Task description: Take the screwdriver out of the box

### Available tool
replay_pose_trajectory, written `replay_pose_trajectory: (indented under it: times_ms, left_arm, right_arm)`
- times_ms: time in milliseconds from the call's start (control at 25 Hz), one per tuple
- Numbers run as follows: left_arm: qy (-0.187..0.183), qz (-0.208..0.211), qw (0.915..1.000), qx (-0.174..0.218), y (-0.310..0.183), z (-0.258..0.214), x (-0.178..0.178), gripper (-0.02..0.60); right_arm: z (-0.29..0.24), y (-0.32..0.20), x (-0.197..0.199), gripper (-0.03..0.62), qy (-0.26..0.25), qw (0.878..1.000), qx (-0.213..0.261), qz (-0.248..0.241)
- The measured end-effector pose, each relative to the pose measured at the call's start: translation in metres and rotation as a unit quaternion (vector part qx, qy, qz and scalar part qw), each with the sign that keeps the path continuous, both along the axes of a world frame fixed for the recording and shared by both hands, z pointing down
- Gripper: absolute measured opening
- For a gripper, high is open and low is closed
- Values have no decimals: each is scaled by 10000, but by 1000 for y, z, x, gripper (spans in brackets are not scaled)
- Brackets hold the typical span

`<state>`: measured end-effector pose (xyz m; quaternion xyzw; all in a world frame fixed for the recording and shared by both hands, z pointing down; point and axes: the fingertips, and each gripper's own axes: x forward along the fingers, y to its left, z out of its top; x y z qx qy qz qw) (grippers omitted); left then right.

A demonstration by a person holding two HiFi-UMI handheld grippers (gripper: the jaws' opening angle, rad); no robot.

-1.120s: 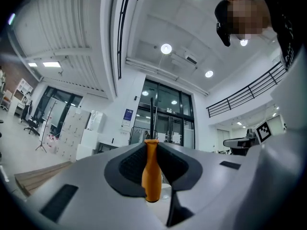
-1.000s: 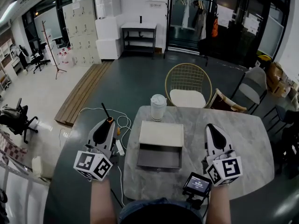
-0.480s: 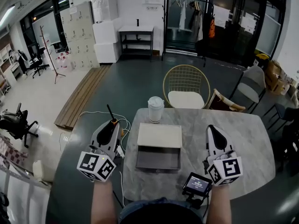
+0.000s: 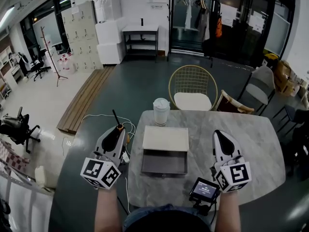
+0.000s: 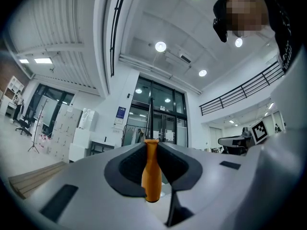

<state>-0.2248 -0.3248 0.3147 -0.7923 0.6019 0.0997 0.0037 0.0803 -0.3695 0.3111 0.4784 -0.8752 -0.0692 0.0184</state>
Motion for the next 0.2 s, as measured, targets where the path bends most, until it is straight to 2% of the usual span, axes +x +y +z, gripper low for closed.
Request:
replay_pose_trajectory:
  times_ms: [200]
  left_arm:
    - [-50, 52, 10000, -20, 3, 1, 4, 78]
  right_arm:
    - [2, 4, 1, 25, 74, 9999, 10, -74]
